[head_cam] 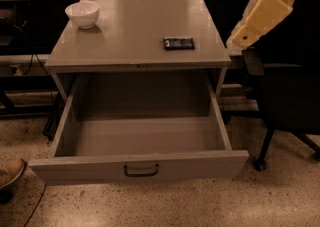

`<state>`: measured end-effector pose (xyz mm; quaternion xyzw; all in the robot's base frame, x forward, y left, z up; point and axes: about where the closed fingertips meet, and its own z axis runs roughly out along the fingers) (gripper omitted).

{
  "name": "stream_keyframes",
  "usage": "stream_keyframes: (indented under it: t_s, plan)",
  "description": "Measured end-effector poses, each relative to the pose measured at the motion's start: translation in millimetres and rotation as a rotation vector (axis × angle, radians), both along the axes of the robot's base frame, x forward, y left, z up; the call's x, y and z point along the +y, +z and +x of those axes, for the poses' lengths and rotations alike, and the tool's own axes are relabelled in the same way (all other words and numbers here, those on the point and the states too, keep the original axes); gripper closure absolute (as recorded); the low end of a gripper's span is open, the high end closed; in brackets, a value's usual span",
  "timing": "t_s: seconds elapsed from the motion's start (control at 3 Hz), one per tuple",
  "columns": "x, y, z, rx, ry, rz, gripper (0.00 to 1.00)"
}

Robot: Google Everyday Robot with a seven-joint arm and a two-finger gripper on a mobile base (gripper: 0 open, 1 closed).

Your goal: Place rxbar blueberry into top drawer

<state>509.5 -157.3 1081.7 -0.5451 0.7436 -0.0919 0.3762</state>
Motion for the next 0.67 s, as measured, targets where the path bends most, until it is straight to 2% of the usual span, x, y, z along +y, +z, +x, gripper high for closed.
stream_keyframes:
  t_s: [0.33,0.67]
  plan:
    - [0.0,0.1,0.0,0.000,0.000,0.000,0.00]
    - [6.0,-10.2,28.1,0.012,0.009,0.074,0.00]
